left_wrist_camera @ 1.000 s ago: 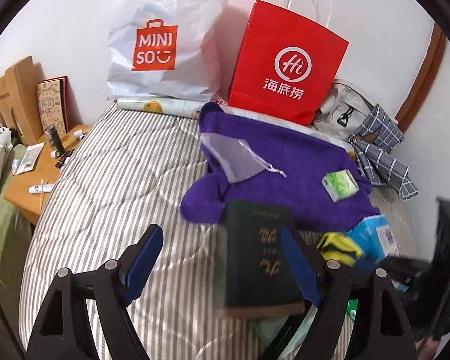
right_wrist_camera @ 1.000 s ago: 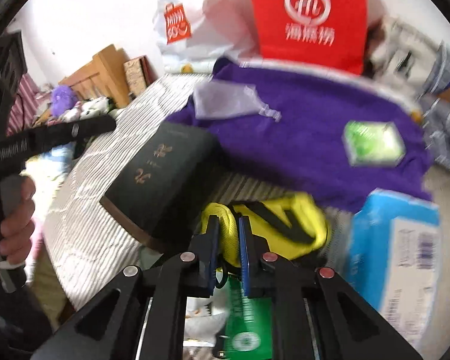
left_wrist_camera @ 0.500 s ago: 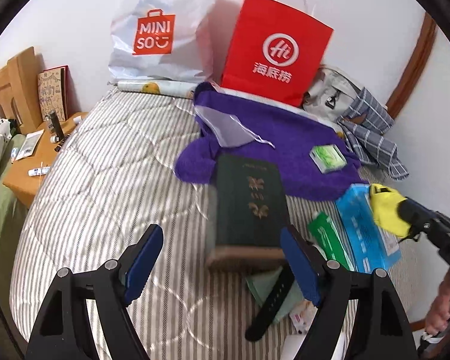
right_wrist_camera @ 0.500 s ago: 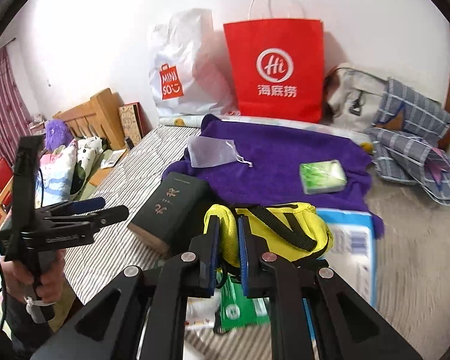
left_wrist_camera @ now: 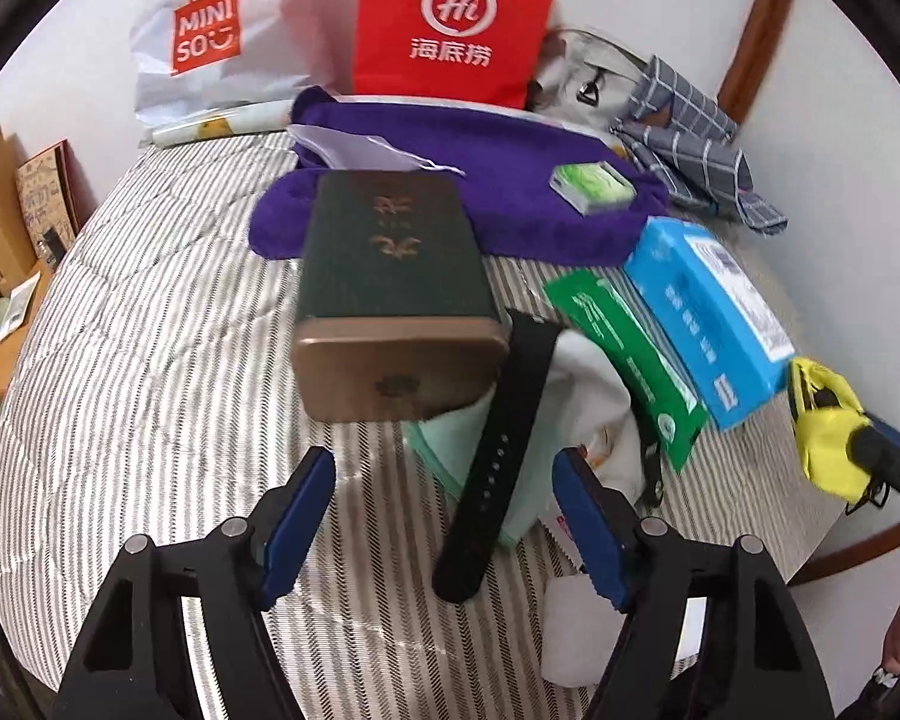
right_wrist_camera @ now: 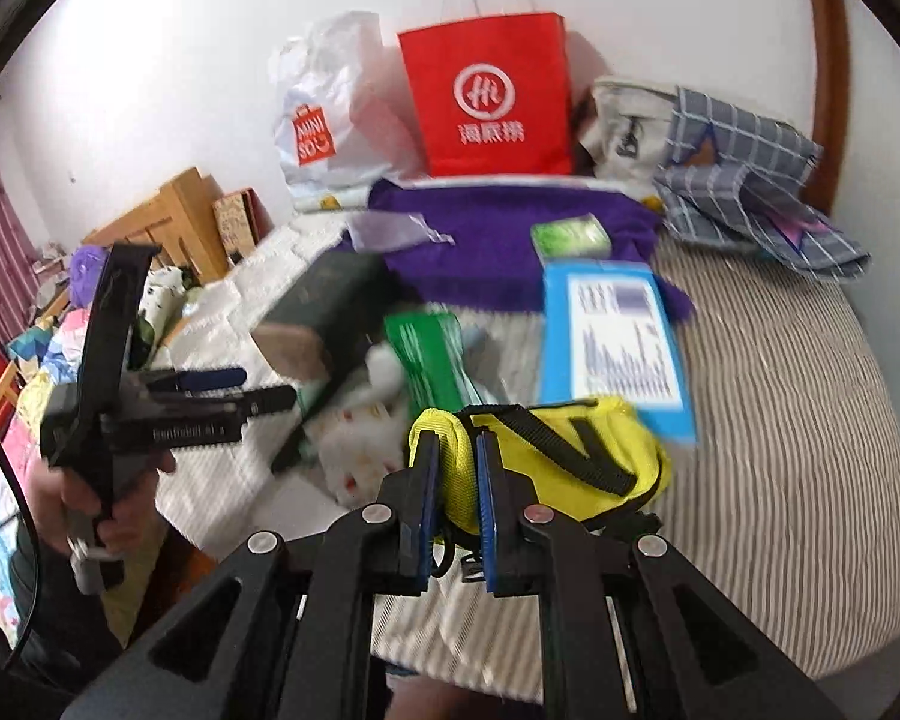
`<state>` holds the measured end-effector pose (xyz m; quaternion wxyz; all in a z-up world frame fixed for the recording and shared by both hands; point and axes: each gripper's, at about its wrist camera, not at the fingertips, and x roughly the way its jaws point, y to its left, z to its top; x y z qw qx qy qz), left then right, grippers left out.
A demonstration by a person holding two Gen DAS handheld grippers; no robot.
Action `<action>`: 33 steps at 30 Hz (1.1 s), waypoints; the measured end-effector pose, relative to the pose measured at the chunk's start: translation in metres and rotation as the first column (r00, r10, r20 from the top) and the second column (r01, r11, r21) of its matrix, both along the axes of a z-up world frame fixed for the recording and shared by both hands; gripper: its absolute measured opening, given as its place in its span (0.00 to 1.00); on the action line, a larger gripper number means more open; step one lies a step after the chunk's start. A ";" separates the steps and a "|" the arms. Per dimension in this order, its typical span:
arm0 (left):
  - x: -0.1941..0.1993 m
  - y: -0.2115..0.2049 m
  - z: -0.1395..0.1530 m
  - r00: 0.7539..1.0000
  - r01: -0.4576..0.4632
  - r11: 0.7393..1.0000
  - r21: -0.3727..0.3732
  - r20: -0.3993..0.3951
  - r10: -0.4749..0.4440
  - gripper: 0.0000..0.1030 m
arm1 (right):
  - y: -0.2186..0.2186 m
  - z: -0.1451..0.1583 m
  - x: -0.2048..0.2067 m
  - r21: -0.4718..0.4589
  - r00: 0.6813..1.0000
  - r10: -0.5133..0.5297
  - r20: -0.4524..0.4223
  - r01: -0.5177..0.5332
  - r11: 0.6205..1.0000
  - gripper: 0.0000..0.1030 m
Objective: Organize soft objects
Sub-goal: 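Grasp the yellow pouch by its black strap with the right tool, then grasp the black watch strap with the left tool while the right tool lifts the yellow pouch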
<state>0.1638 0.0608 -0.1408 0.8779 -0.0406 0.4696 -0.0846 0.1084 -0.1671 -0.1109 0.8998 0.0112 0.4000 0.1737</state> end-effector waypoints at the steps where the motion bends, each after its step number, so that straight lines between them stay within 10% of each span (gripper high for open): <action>1: -0.001 -0.003 -0.001 1.000 0.016 1.000 0.003 0.007 -0.016 0.62 | -0.003 -0.005 -0.003 0.001 1.000 -0.003 -0.005 0.003 1.000 0.11; 15: 0.014 -0.030 -0.021 0.995 0.101 0.994 0.042 0.014 -0.102 0.45 | -0.028 -0.070 0.004 -0.010 0.997 -0.010 -0.077 0.009 1.000 0.11; 17: 0.015 -0.031 -0.024 0.994 0.109 0.993 0.041 0.011 -0.109 0.33 | -0.029 -0.076 0.004 -0.020 0.996 -0.007 -0.091 0.005 1.000 0.18; 21: 0.015 -0.032 -0.026 0.993 0.119 0.992 0.036 0.004 -0.119 0.21 | -0.035 -0.073 -0.004 -0.019 0.998 -0.032 -0.053 0.031 0.999 0.71; 25: 0.019 -0.031 -0.027 0.994 0.112 0.993 0.024 -0.008 -0.112 0.21 | -0.048 -0.065 -0.009 -0.018 0.997 -0.078 -0.003 0.078 0.997 0.88; 33: 0.016 -0.030 -0.025 0.995 0.102 0.994 0.024 0.019 -0.103 0.20 | -0.062 -0.074 0.001 -0.092 0.989 -0.139 -0.040 0.135 0.987 0.89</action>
